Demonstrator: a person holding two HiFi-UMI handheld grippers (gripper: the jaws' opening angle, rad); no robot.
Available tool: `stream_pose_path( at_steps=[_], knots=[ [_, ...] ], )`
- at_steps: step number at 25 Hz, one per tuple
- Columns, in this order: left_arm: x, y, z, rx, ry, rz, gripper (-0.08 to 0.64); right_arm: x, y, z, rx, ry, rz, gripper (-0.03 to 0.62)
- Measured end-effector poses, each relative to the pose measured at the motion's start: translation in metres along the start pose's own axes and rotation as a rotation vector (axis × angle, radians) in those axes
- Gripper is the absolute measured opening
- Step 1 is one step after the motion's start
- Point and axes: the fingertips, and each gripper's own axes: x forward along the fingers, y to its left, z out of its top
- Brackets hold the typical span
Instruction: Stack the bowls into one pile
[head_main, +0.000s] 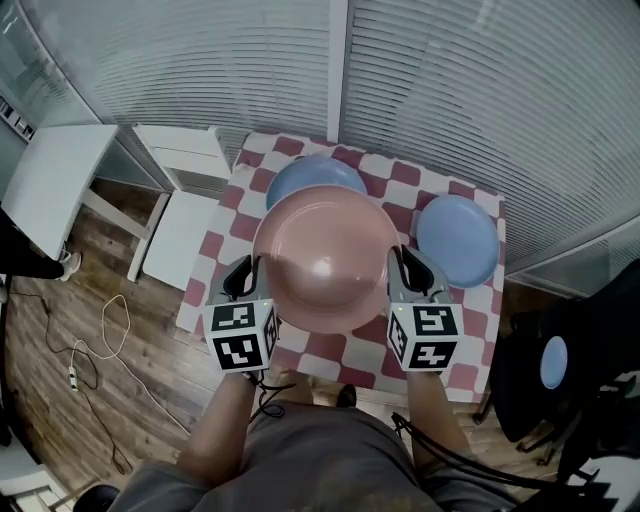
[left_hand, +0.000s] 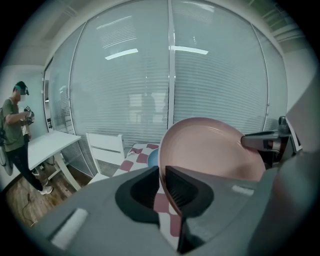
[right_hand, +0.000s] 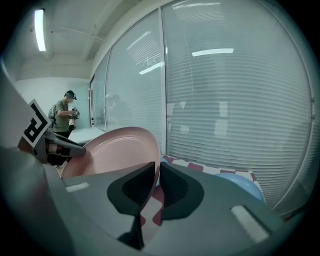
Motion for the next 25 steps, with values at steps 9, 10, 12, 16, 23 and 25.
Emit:
stream_pose_path(
  at_steps=[9, 10, 12, 16, 23, 25],
  knots=[
    [0.055, 0.032, 0.041, 0.016, 0.011, -0.042, 0.043, 0.057, -0.001, 0.031, 0.01, 0.02, -0.045, 0.055],
    [0.06, 0.035, 0.046, 0.019, 0.01, -0.045, 0.043, 0.062, -0.002, 0.035, 0.011, 0.02, -0.05, 0.055],
    [0.069, 0.039, 0.053, 0.027, 0.009, -0.055, 0.043, 0.071, -0.003, 0.041, 0.014, 0.019, -0.063, 0.055],
    [0.089, 0.048, 0.067, 0.043, 0.008, -0.081, 0.043, 0.089, -0.004, 0.051, 0.023, 0.014, -0.091, 0.054],
    [0.122, 0.06, 0.071, 0.05, 0.028, -0.134, 0.041, 0.117, -0.007, 0.049, 0.043, 0.04, -0.134, 0.052],
    [0.131, 0.063, 0.069, 0.047, 0.036, -0.136, 0.041, 0.126, -0.007, 0.045, 0.041, 0.05, -0.135, 0.054]
  ],
)
